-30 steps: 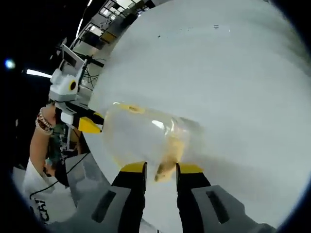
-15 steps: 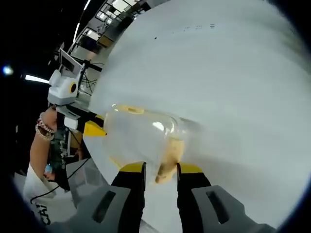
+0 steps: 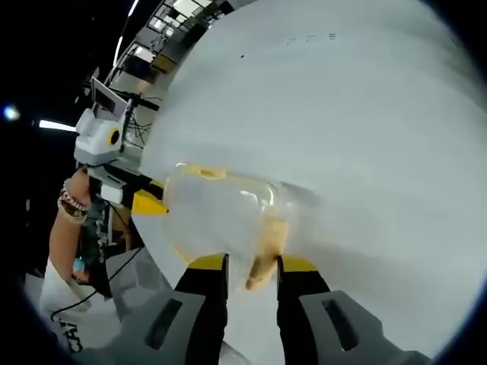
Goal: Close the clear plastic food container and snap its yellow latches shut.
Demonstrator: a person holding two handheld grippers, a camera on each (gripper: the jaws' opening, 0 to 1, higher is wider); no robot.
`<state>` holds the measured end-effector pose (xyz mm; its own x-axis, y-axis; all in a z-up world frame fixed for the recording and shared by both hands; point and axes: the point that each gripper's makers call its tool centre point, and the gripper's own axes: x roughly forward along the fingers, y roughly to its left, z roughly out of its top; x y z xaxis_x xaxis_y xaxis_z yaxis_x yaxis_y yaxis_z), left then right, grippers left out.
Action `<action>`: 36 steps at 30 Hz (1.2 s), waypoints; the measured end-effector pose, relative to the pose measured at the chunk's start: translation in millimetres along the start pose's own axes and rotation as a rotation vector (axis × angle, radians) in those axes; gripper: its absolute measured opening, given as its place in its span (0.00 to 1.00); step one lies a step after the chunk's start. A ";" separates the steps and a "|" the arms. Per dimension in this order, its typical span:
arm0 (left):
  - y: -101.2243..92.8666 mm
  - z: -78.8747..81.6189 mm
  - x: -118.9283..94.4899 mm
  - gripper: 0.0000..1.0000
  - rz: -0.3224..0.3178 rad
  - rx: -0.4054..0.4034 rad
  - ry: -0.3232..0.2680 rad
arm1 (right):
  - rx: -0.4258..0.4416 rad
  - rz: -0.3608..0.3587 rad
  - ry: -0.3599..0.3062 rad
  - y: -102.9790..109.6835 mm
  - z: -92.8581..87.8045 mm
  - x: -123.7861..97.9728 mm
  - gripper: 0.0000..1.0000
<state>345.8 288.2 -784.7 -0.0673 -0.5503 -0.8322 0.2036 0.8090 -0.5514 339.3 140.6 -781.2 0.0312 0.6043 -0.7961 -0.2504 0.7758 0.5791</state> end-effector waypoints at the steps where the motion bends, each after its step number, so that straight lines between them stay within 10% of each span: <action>1: -0.3 0.4 1.4 0.16 0.004 0.006 -0.005 | 0.053 0.021 -0.009 4.8 0.3 6.2 0.21; 26: -2.8 2.1 2.7 0.15 -0.013 0.008 -0.009 | 0.028 0.011 -0.011 -4.3 11.3 0.9 0.18; 36: -3.1 3.6 -0.8 0.17 0.021 0.125 -0.040 | -0.071 -0.052 -0.015 -1.7 7.7 -1.0 0.21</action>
<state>348.7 285.3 -782.1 -0.0233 -0.5433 -0.8392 0.3247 0.7898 -0.5204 347.2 140.1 -780.0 0.0601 0.5664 -0.8220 -0.3163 0.7918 0.5225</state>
